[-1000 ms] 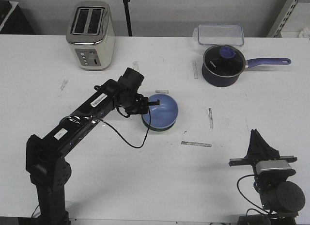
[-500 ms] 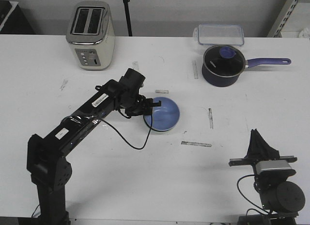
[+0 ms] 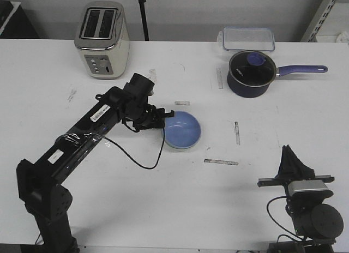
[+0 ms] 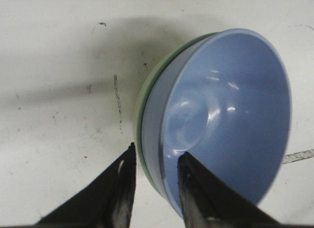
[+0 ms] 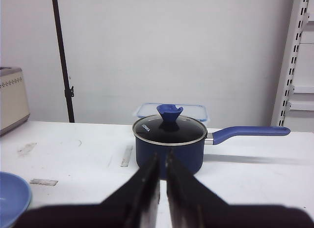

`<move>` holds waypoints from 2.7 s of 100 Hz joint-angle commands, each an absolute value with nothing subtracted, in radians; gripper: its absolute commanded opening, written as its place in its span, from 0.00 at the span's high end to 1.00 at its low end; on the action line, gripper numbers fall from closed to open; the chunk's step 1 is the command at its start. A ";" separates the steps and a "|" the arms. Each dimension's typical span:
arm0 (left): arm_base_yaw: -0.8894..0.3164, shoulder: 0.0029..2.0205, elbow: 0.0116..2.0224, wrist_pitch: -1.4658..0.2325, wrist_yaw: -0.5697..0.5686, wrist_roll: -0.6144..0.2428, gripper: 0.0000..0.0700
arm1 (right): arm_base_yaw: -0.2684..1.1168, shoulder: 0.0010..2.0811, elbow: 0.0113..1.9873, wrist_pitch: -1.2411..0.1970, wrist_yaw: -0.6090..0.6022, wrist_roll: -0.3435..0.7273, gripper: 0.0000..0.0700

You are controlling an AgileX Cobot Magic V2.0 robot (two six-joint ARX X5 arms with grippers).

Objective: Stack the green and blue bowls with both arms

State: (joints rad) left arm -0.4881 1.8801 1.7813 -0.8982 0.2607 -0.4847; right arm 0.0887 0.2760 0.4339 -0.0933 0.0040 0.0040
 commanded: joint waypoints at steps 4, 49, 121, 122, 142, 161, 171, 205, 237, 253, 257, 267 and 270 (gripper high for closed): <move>-0.485 1.860 1.813 -0.913 0.263 -0.471 0.75 | 0.090 0.275 0.437 -0.082 0.004 0.010 0.98; -0.415 1.726 1.703 -0.745 0.212 -0.323 1.00 | 0.090 0.275 0.437 -0.082 0.004 0.010 0.98; -0.176 1.047 0.794 0.104 0.202 0.026 1.00 | 0.090 0.275 0.437 -0.082 0.004 0.010 0.98; -0.173 1.036 0.783 0.106 0.200 0.033 1.00 | 0.090 0.275 0.437 -0.082 0.004 0.010 0.98; -0.110 0.809 0.628 0.106 0.125 0.094 1.00 | 0.090 0.275 0.437 -0.082 0.004 0.010 0.98; -0.044 0.597 0.521 0.101 0.119 0.089 1.00 | 0.090 0.275 0.437 -0.082 0.004 0.010 0.98; -0.011 0.494 0.485 0.064 0.117 0.089 1.00 | 0.090 0.275 0.437 -0.082 0.004 0.010 0.98; 0.035 0.285 0.472 -0.107 -0.001 0.085 1.00 | 0.090 0.275 0.437 -0.082 0.004 0.010 0.98; 0.034 0.201 0.472 -0.103 0.003 0.086 1.00 | 0.090 0.275 0.437 -0.082 0.004 0.010 0.98; 0.035 0.193 0.472 -0.104 0.003 0.086 1.00 | 0.090 0.275 0.437 -0.082 0.004 0.010 0.98; 0.035 0.193 0.472 -0.104 0.003 0.086 1.00 | 0.090 0.275 0.437 -0.082 0.004 0.010 0.98; 0.032 0.179 0.466 -0.107 0.003 0.086 1.00 | 0.090 0.275 0.437 -0.082 0.004 0.010 0.98; 0.029 0.179 0.463 -0.101 0.002 0.086 1.00 | 0.090 0.275 0.437 -0.082 0.004 0.010 0.98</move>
State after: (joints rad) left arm 0.0341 0.1867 0.4667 -0.1204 0.0021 0.0734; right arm 0.0887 0.2760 0.4339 -0.0933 0.0040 0.0040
